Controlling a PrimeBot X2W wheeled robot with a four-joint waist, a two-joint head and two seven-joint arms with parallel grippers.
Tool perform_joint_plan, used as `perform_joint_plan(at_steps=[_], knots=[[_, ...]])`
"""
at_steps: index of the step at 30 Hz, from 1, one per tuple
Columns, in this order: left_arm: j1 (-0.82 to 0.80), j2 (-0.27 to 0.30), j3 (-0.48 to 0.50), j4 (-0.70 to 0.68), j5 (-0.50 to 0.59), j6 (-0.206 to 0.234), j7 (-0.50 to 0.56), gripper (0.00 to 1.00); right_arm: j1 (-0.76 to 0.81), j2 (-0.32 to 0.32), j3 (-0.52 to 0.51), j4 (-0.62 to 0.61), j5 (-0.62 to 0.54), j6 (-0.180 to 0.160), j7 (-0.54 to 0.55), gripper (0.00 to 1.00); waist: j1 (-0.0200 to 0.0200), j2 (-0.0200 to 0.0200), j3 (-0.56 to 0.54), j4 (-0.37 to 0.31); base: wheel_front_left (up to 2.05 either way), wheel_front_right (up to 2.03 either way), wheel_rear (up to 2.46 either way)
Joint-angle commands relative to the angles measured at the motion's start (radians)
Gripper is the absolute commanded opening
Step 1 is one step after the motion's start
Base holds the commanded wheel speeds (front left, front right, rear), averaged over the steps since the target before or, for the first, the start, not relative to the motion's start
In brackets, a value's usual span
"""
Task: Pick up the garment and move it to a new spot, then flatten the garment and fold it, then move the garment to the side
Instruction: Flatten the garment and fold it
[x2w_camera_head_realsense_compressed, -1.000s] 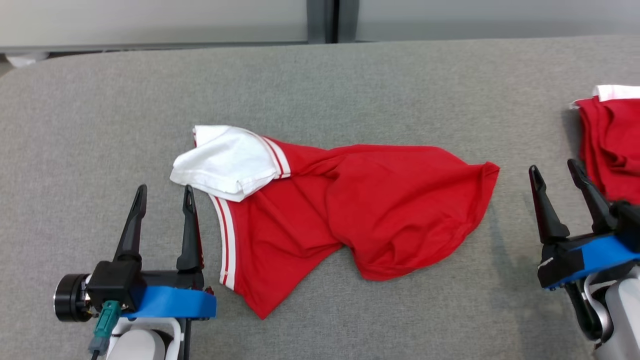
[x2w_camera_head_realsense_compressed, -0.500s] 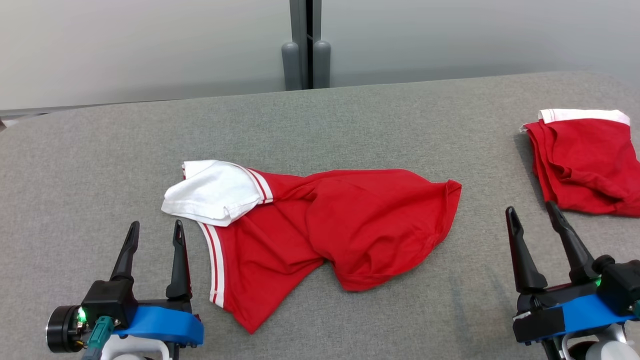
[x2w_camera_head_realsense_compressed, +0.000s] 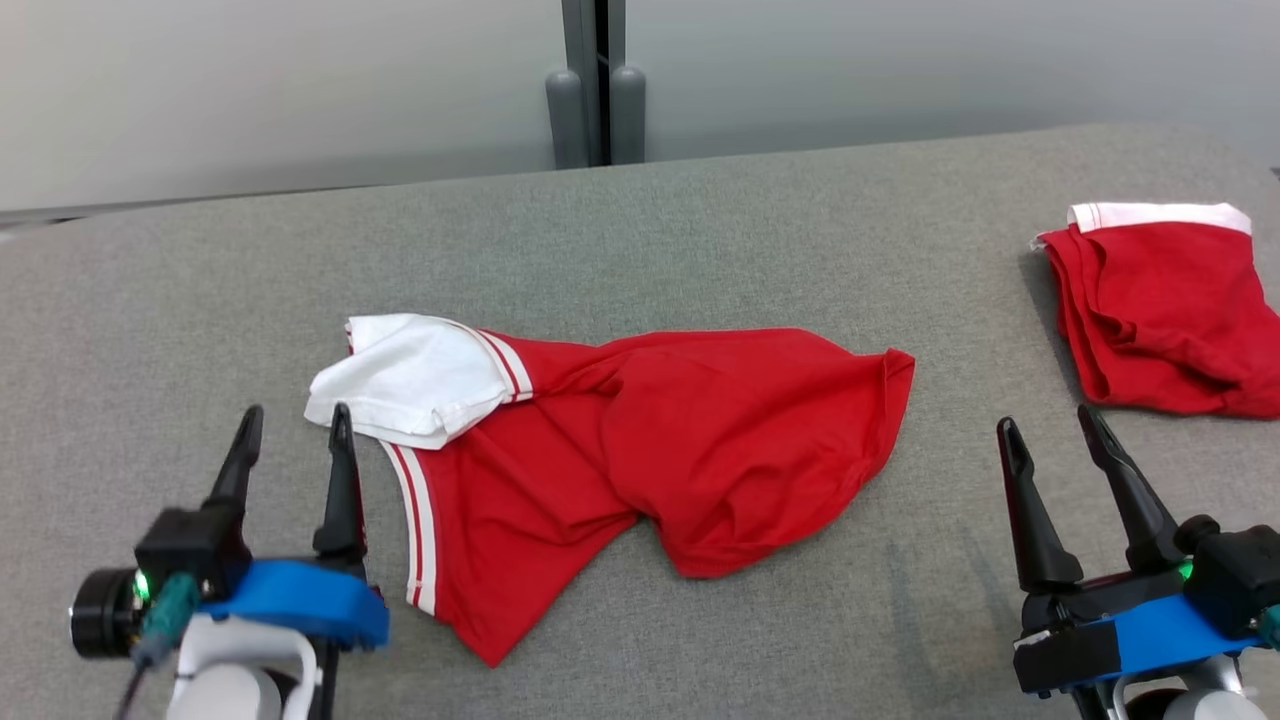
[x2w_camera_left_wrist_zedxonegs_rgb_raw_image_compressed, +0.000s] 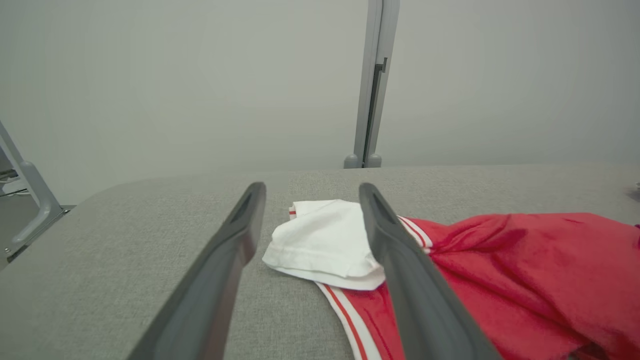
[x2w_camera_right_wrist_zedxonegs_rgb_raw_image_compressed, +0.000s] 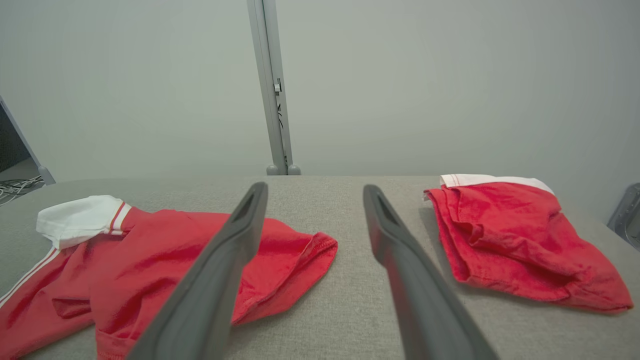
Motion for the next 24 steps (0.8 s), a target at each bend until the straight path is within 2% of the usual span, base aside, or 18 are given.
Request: perform_joint_plan(at_steps=[1,7,10,17,24], knots=[[-0.041,0.013,0.001,0.0,-0.01,-0.01,0.031,1.0,0.0,0.002,0.004,-0.007,0.002,0.0,0.004,1.0,0.0,0.0001,0.015,0.004,0.0,0.0,0.0],[-0.172,0.059,0.009,0.074,-0.049,-0.041,0.214,1.0,-0.03,-0.009,0.024,-0.016,0.01,0.0,0.003,1.0,0.0,0.0001,0.084,-0.01,0.0,0.0,0.0],[-0.228,0.085,0.021,0.143,-0.074,-0.064,0.273,1.0,-0.04,-0.011,0.033,-0.013,0.014,0.0,-0.003,1.0,0.0,0.0001,0.118,-0.025,0.0,0.0,0.0],[-0.317,0.114,0.04,0.319,-0.123,-0.11,0.312,1.0,-0.063,-0.004,0.042,0.013,0.027,0.0,-0.024,1.0,0.0,0.0001,0.171,-0.051,0.0,0.0,0.0],[-0.386,0.113,0.028,0.443,-0.147,-0.146,0.335,1.0,-0.087,-0.015,0.049,0.035,0.041,0.0,-0.036,1.0,0.0,0.0001,0.193,-0.059,0.0,0.0,0.0]])
